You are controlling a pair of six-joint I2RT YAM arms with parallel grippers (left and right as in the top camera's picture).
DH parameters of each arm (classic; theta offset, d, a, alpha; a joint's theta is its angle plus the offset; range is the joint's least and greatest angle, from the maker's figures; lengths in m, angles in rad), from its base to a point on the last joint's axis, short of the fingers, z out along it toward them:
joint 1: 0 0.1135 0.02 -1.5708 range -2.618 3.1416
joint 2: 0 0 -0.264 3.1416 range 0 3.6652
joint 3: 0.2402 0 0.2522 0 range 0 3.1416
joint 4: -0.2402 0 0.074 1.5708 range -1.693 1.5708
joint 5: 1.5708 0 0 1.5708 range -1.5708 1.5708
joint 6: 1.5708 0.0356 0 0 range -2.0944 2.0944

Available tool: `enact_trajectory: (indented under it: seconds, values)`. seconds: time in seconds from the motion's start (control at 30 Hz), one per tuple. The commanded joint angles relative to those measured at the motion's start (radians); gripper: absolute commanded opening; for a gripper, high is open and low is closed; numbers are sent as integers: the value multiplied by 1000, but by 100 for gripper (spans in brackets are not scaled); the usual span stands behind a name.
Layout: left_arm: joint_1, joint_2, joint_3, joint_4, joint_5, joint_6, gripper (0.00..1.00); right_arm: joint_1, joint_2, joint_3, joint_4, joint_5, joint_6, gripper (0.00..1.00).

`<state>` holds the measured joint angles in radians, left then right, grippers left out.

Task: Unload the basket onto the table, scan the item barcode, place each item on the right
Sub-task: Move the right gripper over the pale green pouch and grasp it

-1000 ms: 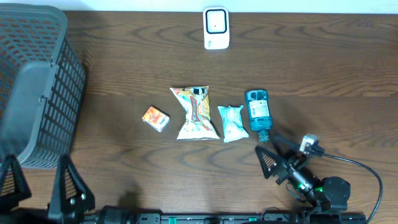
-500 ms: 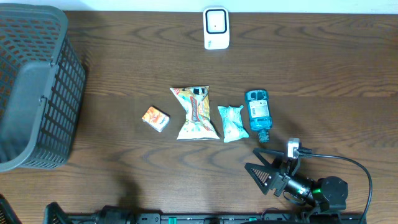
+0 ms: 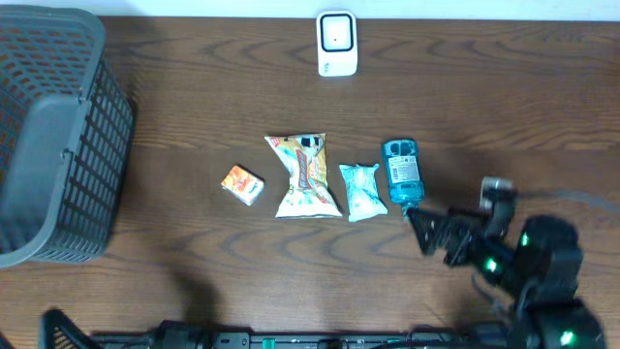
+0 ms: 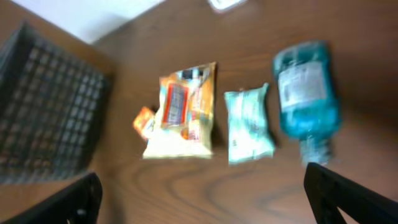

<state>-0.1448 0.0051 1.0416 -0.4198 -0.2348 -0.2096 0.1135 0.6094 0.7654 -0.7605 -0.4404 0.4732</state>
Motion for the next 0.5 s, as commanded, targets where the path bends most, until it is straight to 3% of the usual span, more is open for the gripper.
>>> enact_trajectory:
  seconds: [0.0, 0.13, 0.23, 0.47]
  values:
    - [2, 1, 3, 25, -118, -11, 98, 86, 294, 286, -68, 214, -108, 99]
    - [2, 7, 3, 40, -118, -90, 98, 206, 533, 483, -104, 211, -119, 99]
    - [2, 12, 3, 27, -118, -101, 98, 262, 654, 528, -55, 198, -119, 99]
    - [2, 12, 0, -230, -118, -104, 98, 301, 946, 522, -19, 196, -113, 95]
